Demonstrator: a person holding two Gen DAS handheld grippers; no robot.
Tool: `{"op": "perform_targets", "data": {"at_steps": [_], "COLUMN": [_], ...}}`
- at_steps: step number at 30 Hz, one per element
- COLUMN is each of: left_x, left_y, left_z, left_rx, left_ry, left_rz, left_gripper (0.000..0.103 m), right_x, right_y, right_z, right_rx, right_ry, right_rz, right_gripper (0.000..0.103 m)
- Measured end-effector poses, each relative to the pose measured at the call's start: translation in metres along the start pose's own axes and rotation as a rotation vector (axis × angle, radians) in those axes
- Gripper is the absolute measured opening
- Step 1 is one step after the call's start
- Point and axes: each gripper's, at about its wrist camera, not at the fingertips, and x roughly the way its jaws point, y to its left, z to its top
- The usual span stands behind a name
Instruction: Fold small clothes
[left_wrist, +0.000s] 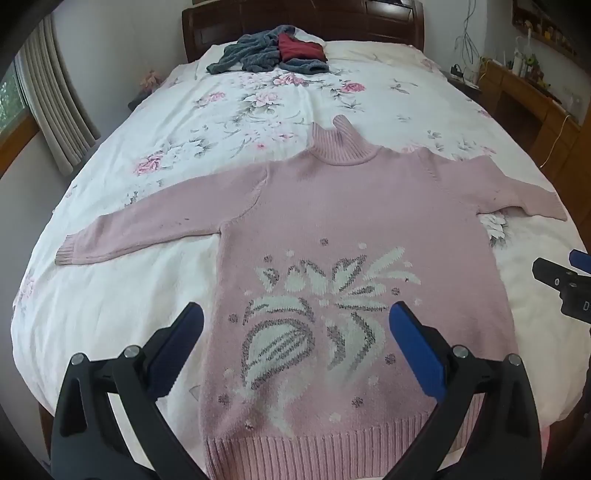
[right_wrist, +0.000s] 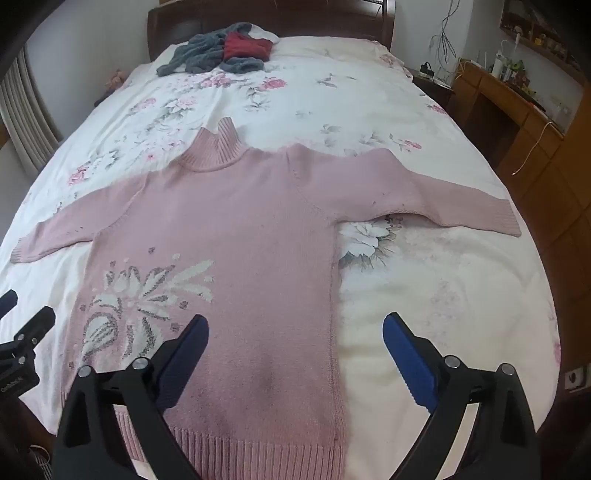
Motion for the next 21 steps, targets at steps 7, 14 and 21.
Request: {"op": "perform_targets", "data": {"at_steps": [7, 14, 21], "left_x": [-0.0010, -0.0036, -0.0042], "left_y": [0.0001, 0.0031, 0.0035], "left_z": [0.0000, 0.0000, 0.0002], "left_rx": [0.002, 0.002, 0.001], "left_ry": [-0.002, -0.009, -0.009], "left_rz": [0.003, 0.010, 0.011], "left_gripper": [0.100, 0.100, 0.100], "right_x": [0.0006, 0.0006, 0.0002], "right_y": [-0.0007, -0.0015, -0.0020], "right_z": [-0.0007, -0.0004, 0.0003], "right_rx": [-0.001, 0.000, 0.000], "right_ry": [0.002, 0.001, 0.003], "right_rz": [0.000, -0.002, -0.003], "right_gripper": [0.096, 0.096, 0.097]}}
